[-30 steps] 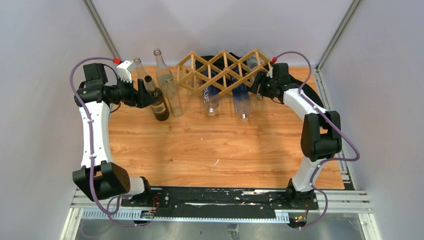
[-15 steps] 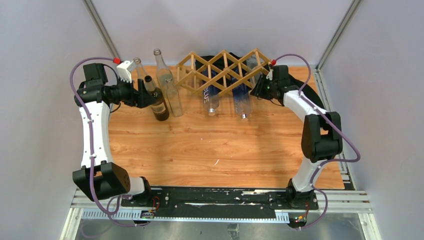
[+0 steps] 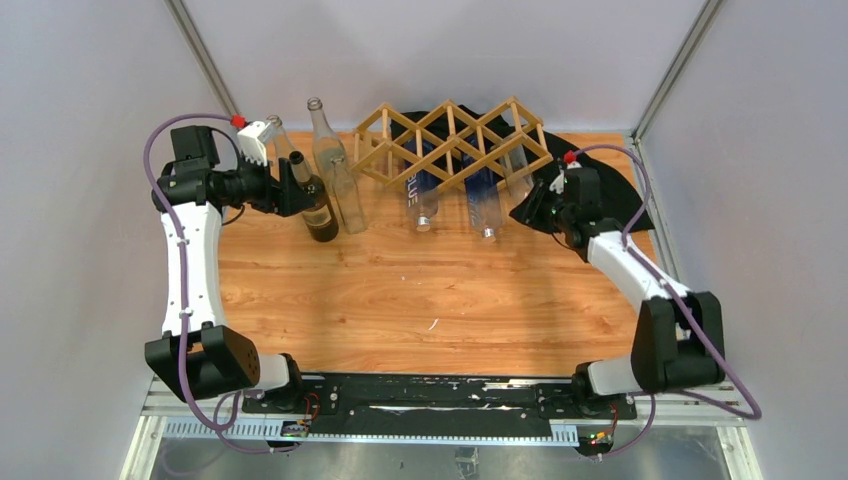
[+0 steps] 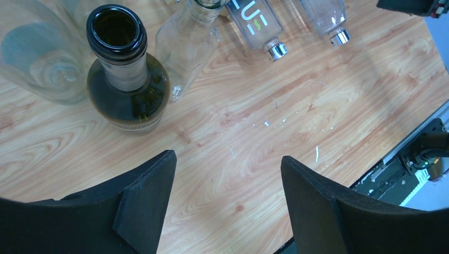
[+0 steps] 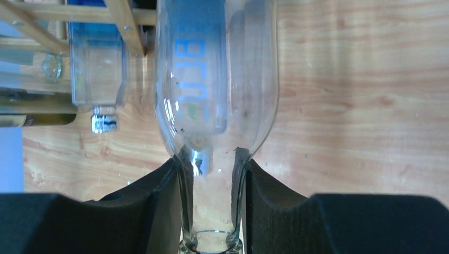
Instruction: Take the wine bottle off the wine rack
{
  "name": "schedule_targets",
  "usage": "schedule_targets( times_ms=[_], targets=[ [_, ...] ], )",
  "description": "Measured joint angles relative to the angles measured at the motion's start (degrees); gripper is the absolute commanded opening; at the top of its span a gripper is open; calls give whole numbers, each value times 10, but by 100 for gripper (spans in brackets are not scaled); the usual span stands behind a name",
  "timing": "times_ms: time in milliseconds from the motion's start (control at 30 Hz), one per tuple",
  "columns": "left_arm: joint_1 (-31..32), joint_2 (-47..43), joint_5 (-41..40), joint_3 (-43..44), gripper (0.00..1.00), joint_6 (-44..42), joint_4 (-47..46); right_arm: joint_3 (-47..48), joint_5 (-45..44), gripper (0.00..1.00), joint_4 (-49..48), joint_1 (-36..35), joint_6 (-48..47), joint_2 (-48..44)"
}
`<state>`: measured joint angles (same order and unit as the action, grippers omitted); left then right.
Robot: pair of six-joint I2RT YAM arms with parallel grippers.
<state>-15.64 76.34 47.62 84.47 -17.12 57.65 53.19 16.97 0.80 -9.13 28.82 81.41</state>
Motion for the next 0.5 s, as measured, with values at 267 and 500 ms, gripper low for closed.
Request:
schedule_targets(
  times_ms=[267, 500],
  targets=[
    [13, 0, 0, 1, 77, 0, 0, -88, -1, 0, 32, 2, 15, -159],
    [37, 0, -2, 7, 77, 0, 0, -97, 2, 0, 107, 2, 21, -274]
  ],
)
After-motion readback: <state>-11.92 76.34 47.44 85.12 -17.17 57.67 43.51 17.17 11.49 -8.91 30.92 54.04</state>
